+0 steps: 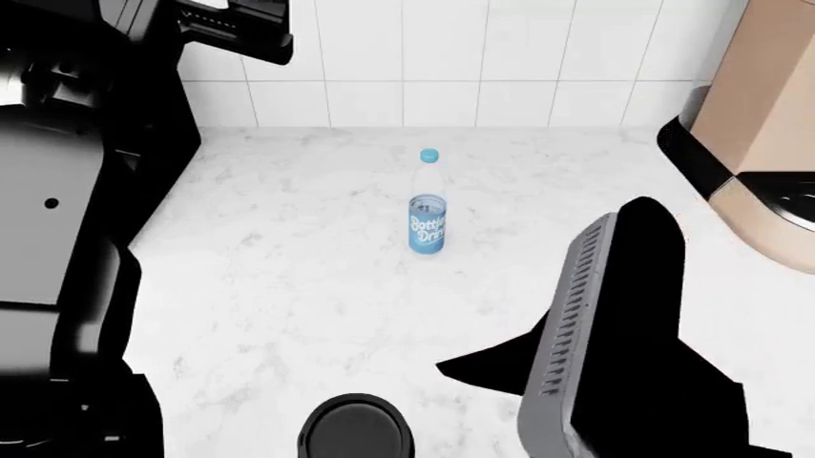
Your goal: Move the drinks to the dining counter.
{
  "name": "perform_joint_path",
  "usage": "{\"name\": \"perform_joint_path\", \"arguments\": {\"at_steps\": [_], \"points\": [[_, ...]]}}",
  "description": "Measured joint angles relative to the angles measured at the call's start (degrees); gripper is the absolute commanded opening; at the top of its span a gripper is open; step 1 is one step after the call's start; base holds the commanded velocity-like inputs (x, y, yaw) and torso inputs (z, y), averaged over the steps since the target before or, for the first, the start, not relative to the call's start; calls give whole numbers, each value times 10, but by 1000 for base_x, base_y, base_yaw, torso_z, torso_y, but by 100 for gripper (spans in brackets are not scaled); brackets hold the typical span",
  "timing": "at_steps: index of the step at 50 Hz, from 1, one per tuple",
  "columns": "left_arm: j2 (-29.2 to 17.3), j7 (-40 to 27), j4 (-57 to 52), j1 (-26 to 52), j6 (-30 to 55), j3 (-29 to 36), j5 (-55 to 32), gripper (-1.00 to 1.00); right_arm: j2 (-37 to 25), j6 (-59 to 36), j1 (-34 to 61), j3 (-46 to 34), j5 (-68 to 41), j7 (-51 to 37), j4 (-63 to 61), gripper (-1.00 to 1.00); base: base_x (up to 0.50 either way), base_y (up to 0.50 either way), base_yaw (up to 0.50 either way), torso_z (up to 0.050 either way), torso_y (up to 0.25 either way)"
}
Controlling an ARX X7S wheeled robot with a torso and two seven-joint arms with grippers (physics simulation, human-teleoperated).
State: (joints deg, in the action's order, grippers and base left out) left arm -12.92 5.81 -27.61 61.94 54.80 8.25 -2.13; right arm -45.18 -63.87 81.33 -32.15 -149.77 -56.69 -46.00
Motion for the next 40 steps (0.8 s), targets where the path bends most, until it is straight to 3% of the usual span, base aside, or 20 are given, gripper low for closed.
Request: {"name": "perform_joint_path", "arguments": {"at_steps": [40], "points": [[-4, -7, -2, 1, -1, 6, -11, 100, 38, -36, -94, -8, 76, 52, 11, 100, 0, 0, 0, 0, 0]]}}
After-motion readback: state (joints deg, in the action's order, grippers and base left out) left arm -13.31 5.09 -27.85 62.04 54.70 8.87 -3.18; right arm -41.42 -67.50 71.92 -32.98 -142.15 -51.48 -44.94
